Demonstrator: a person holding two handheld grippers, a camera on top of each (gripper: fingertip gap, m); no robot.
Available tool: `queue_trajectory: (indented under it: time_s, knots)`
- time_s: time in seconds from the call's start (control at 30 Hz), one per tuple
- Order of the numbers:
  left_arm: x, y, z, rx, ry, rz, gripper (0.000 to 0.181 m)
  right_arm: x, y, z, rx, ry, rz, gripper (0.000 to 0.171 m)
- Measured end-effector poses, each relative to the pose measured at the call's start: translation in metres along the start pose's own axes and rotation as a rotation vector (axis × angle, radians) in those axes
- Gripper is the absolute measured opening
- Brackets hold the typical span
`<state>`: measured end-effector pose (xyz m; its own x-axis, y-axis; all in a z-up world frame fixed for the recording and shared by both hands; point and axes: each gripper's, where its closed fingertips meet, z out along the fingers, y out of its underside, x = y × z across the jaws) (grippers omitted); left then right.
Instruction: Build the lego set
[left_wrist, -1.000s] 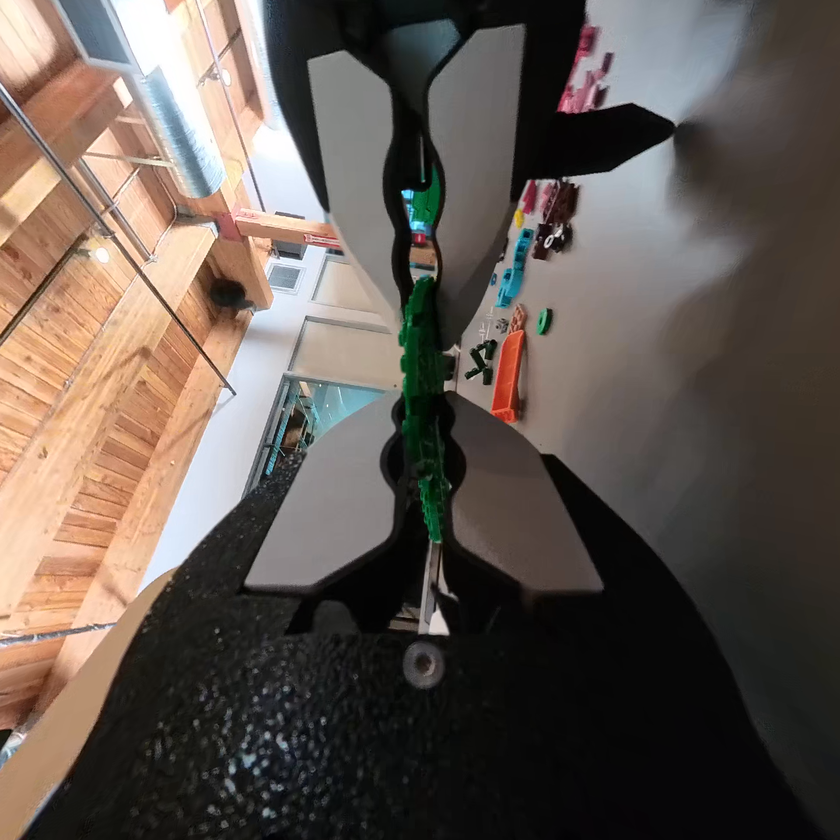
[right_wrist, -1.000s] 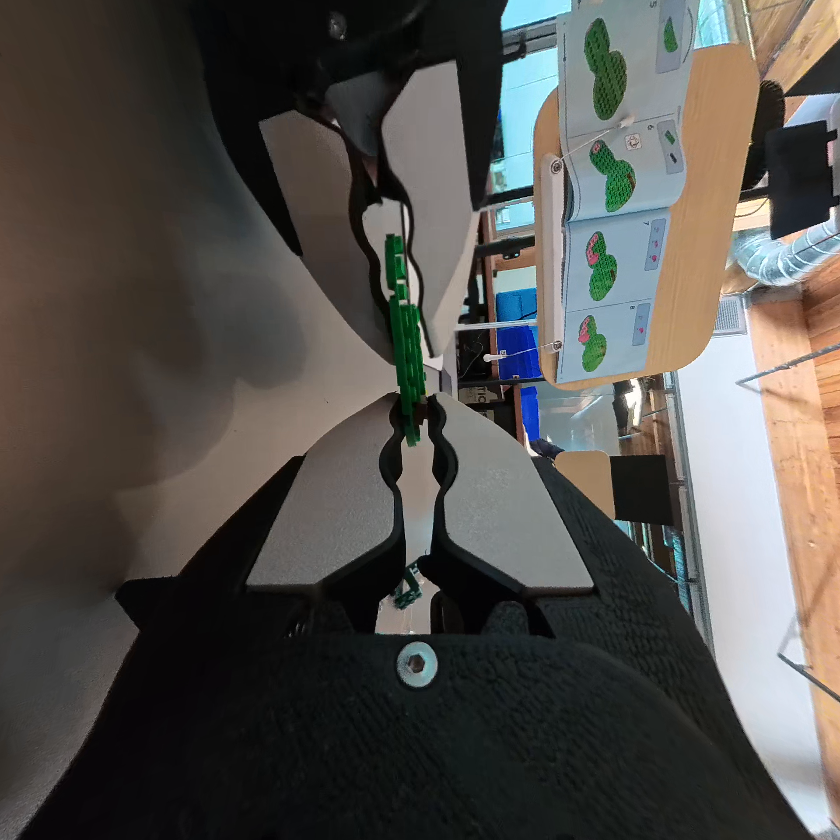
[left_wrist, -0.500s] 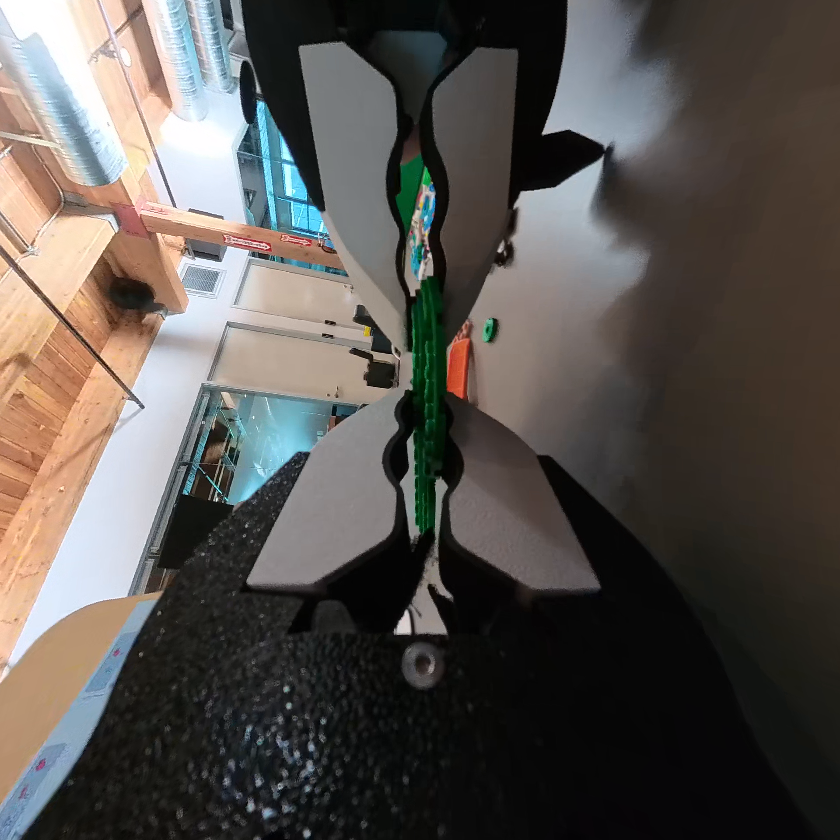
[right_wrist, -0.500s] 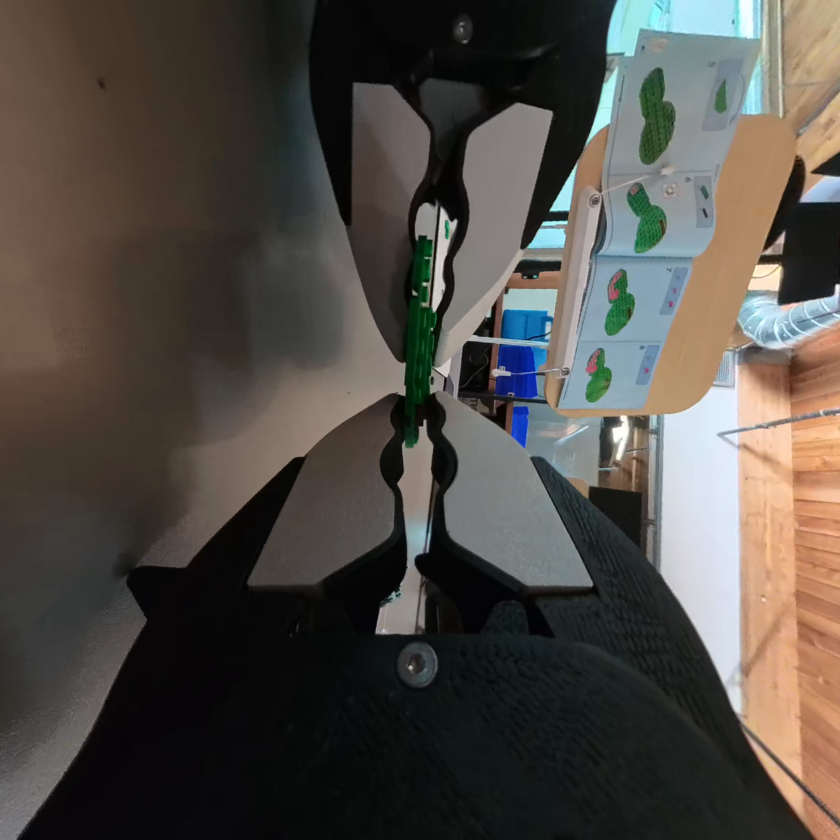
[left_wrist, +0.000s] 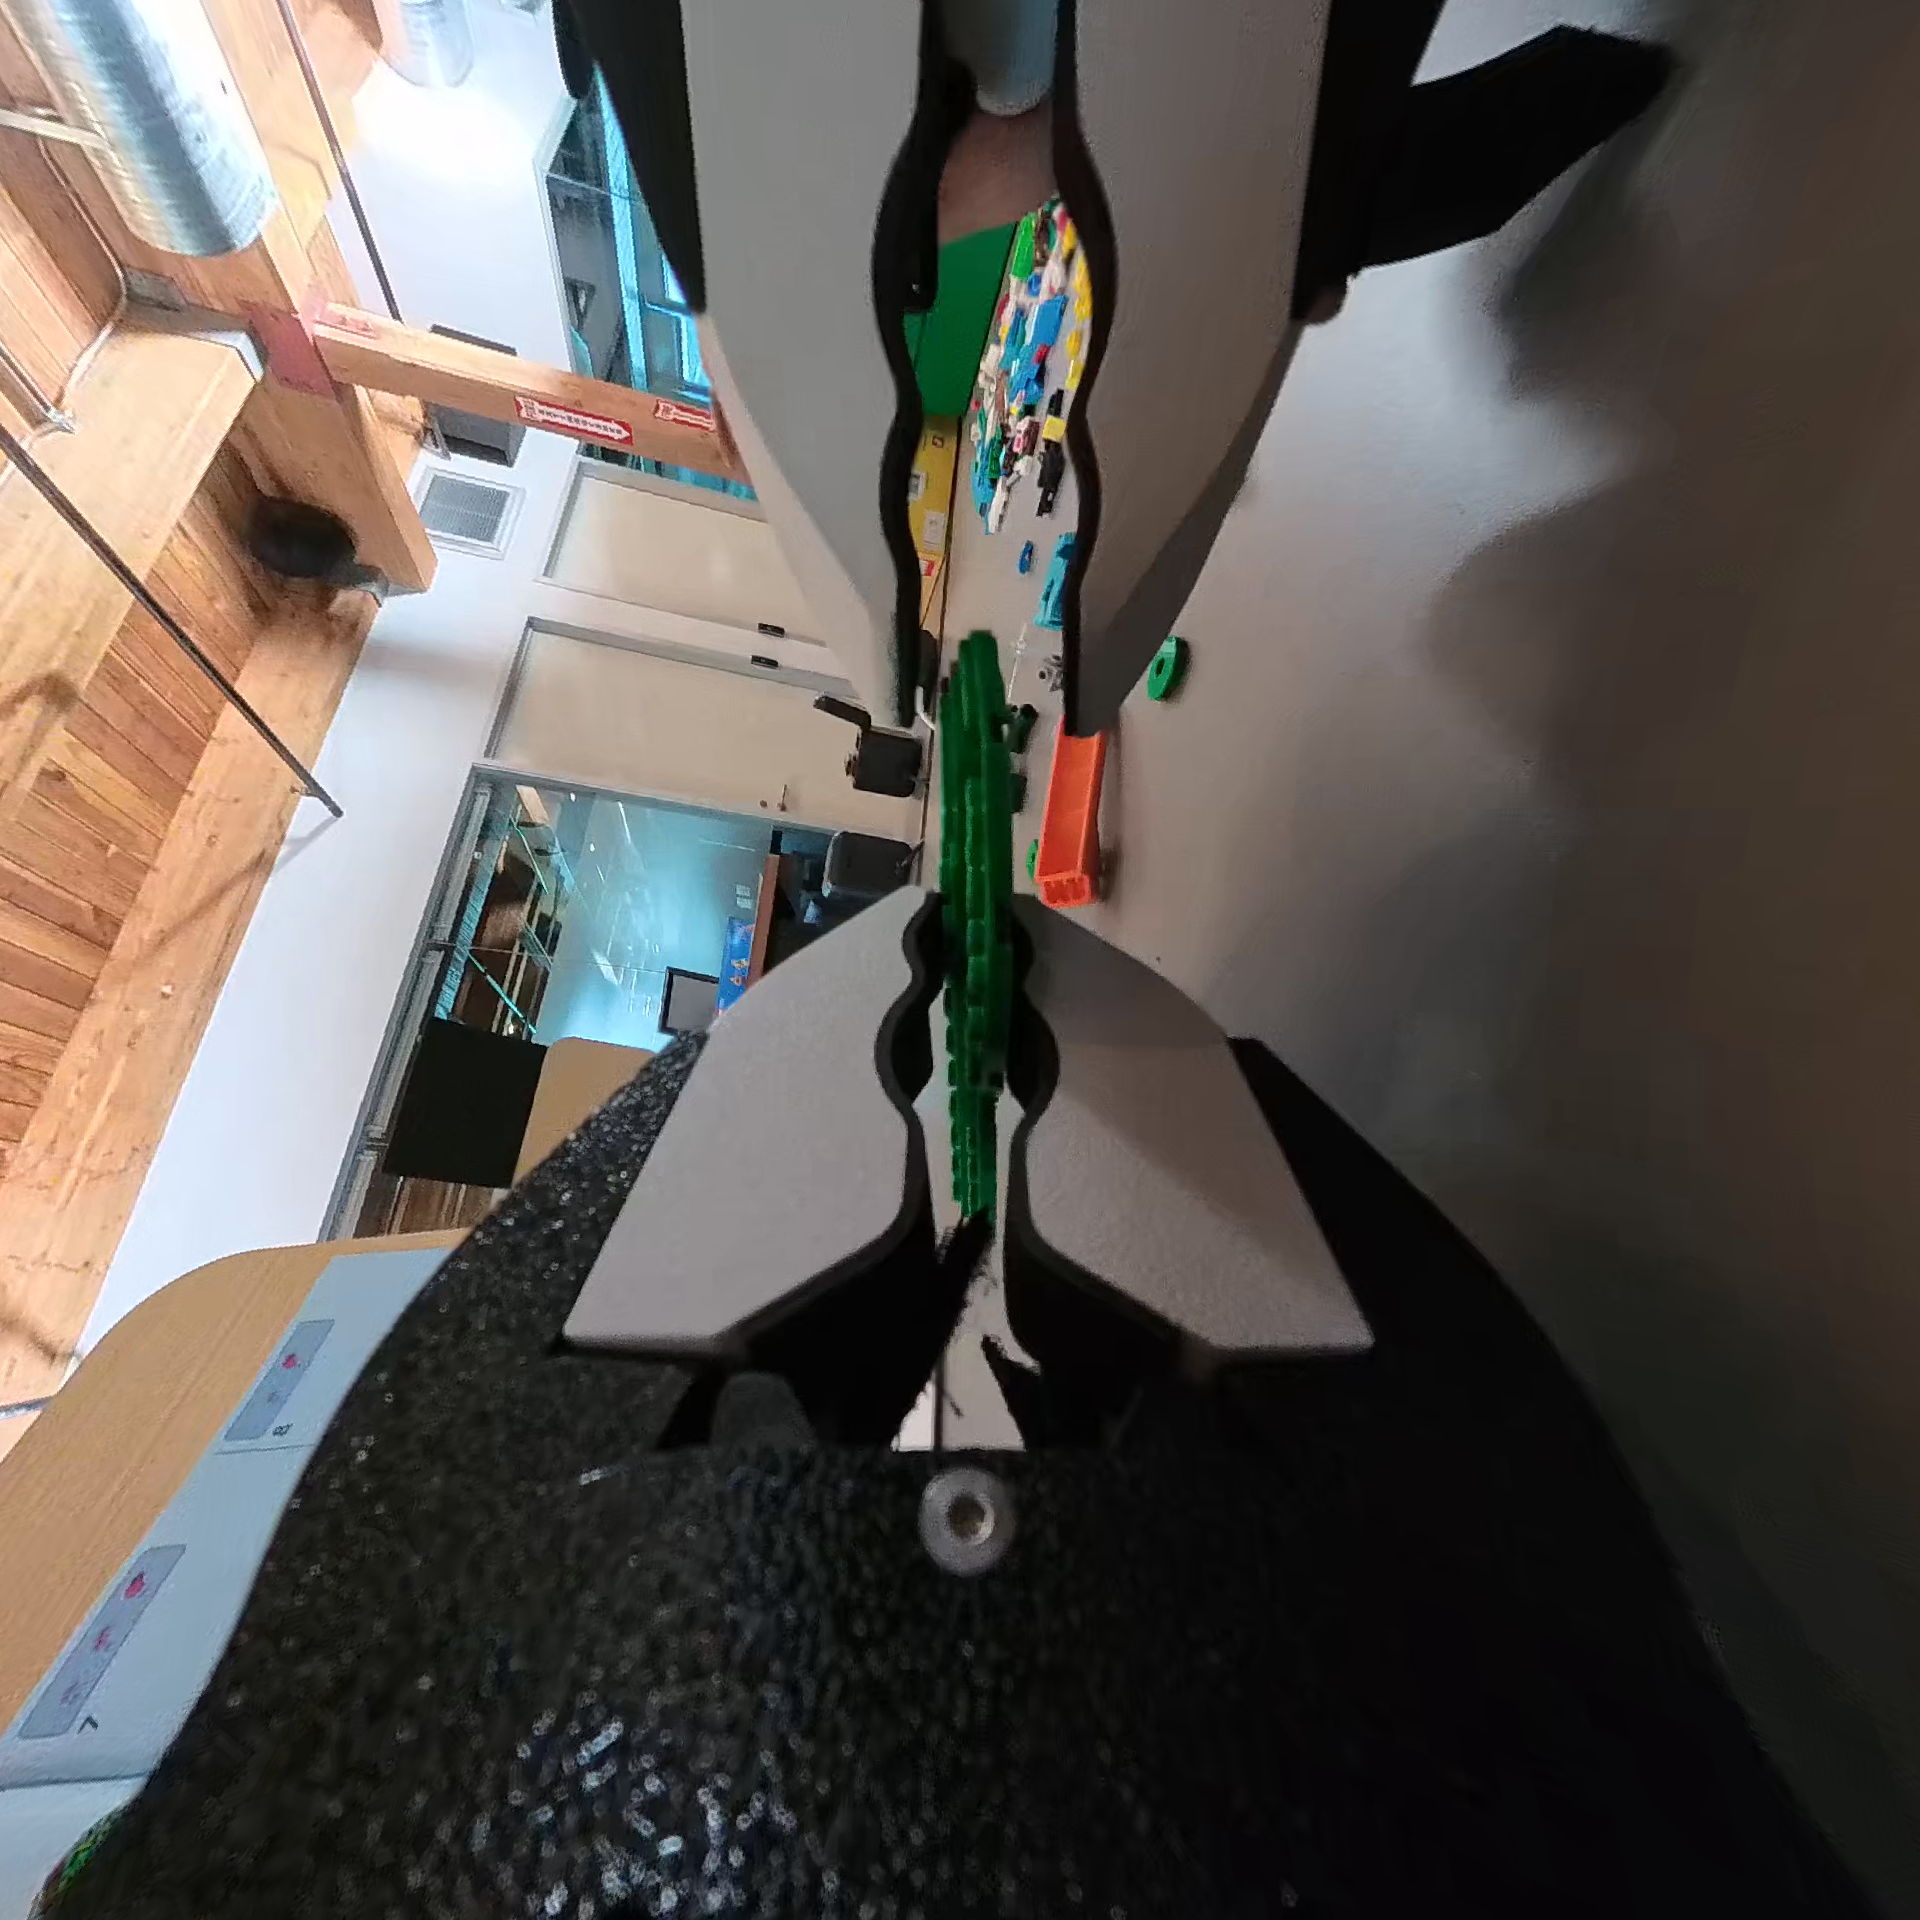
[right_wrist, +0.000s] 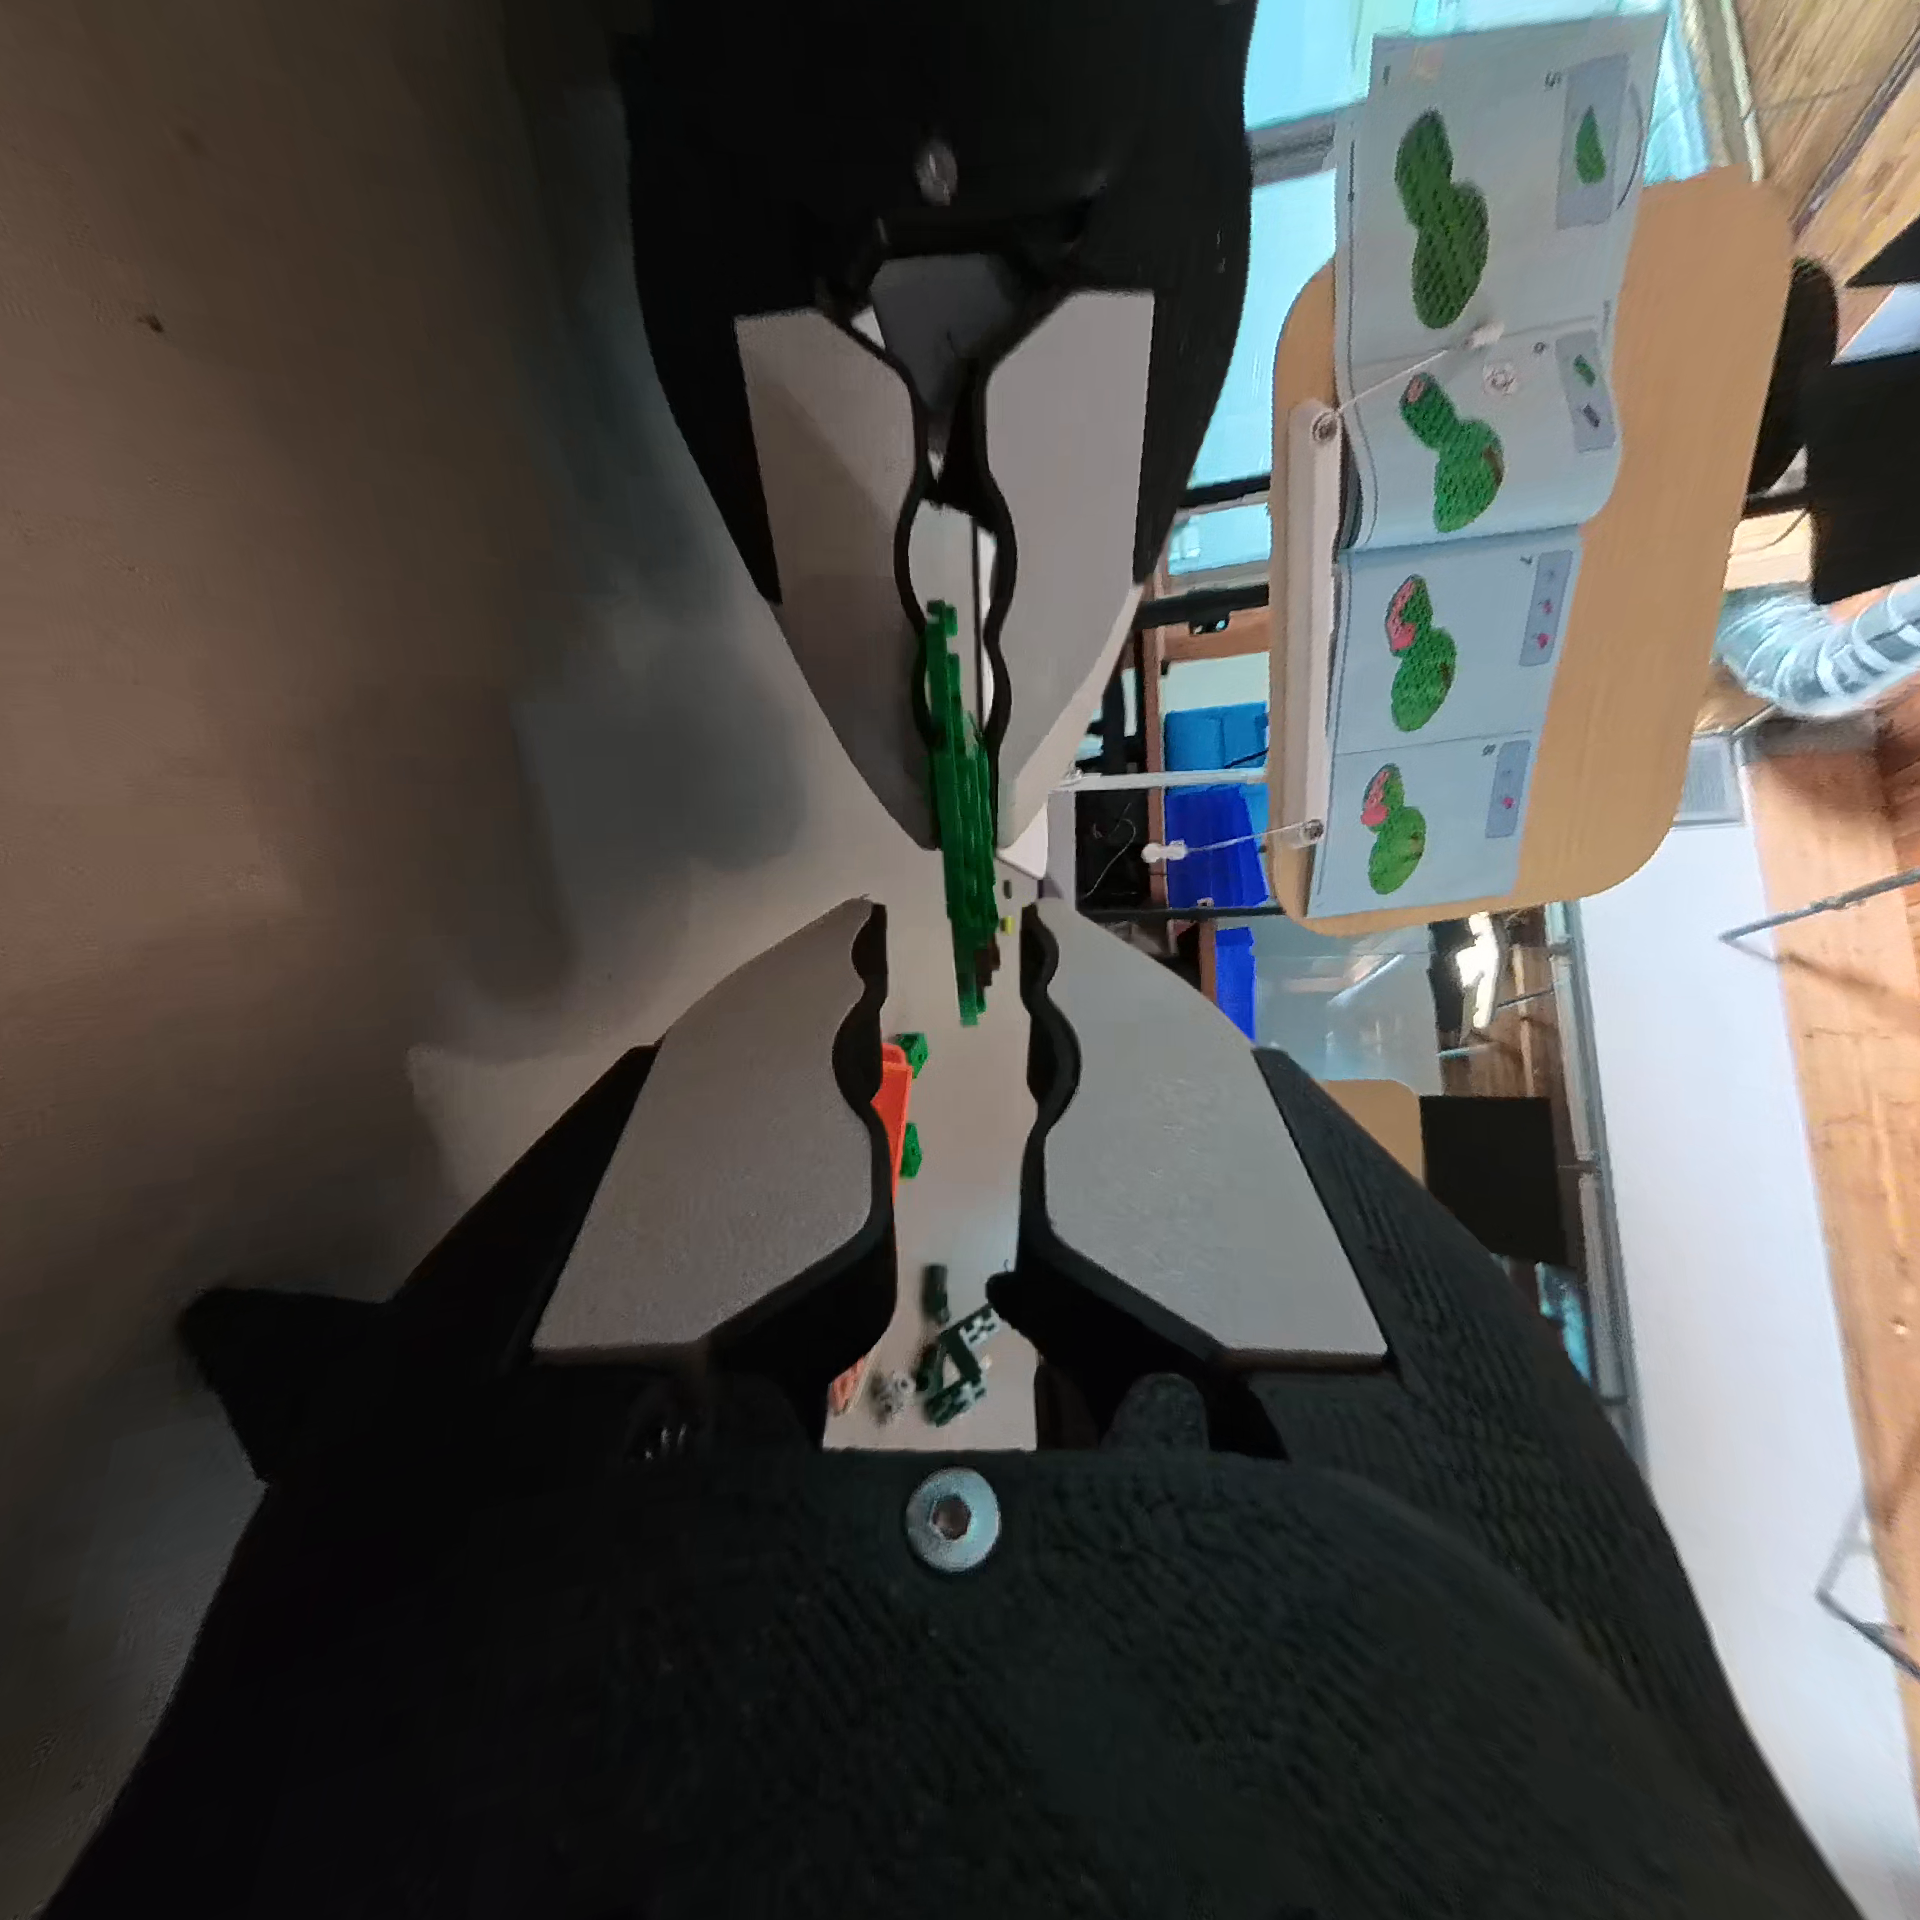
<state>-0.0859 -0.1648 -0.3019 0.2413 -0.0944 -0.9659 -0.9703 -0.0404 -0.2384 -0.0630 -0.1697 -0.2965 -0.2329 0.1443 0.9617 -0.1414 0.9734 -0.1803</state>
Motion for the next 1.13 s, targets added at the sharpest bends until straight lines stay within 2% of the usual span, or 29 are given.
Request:
queue_trajectory:
  time_s: [0.07, 0.13, 0.2, 0.33, 0.37, 0.5, 0.67, 0.77, 0.87, 0.9, 0.97, 1.13]
  knots:
    - [0.002, -0.001, 0.000, 0.007, 0.006, 0.012, 0.009, 0.001, -0.003, 0.000, 0.006, 0.024, -0.044, 0.019]
    - [0.004, -0.003, 0.000, 0.014, 0.001, 0.022, 0.009, 0.001, -0.003, 0.001, -0.005, 0.040, -0.083, 0.007]
    - [0.000, -0.003, 0.001, 0.035, -0.027, 0.008, 0.010, 0.002, -0.002, 0.000, 0.002, 0.043, -0.072, 0.007]
    - [-0.011, 0.012, 0.003, -0.031, -0.103, -0.004, 0.041, 0.015, 0.002, -0.010, 0.077, 0.058, 0.050, 0.007]
    - [-0.013, 0.013, 0.003, -0.030, -0.115, -0.007, 0.041, 0.015, 0.001, -0.013, 0.110, 0.045, 0.067, 0.007]
    - [-0.015, 0.008, -0.001, 0.003, -0.140, 0.027, 0.020, 0.015, -0.003, -0.021, 0.199, 0.009, 0.115, 0.006]
    - [-0.013, 0.007, -0.002, 0.018, -0.137, 0.059, 0.010, 0.011, -0.001, -0.020, 0.172, 0.014, 0.060, 0.009]
    - [-0.012, 0.007, -0.002, 0.018, -0.137, 0.058, 0.009, 0.009, -0.001, -0.019, 0.157, 0.019, 0.013, 0.010]
    - [-0.013, -0.002, -0.002, 0.049, -0.152, 0.054, 0.030, 0.007, -0.001, -0.019, 0.159, 0.008, 0.003, 0.007]
    - [-0.012, -0.004, -0.002, 0.053, -0.150, 0.062, 0.031, 0.006, -0.003, -0.019, 0.169, 0.002, 0.007, 0.007]
    - [-0.008, -0.003, -0.001, 0.049, -0.143, 0.098, 0.016, 0.008, -0.005, -0.019, 0.176, 0.011, 0.013, 0.007]
    - [-0.013, 0.007, 0.000, -0.018, -0.156, 0.109, 0.009, 0.009, -0.002, -0.022, 0.175, -0.007, 0.087, 0.016]
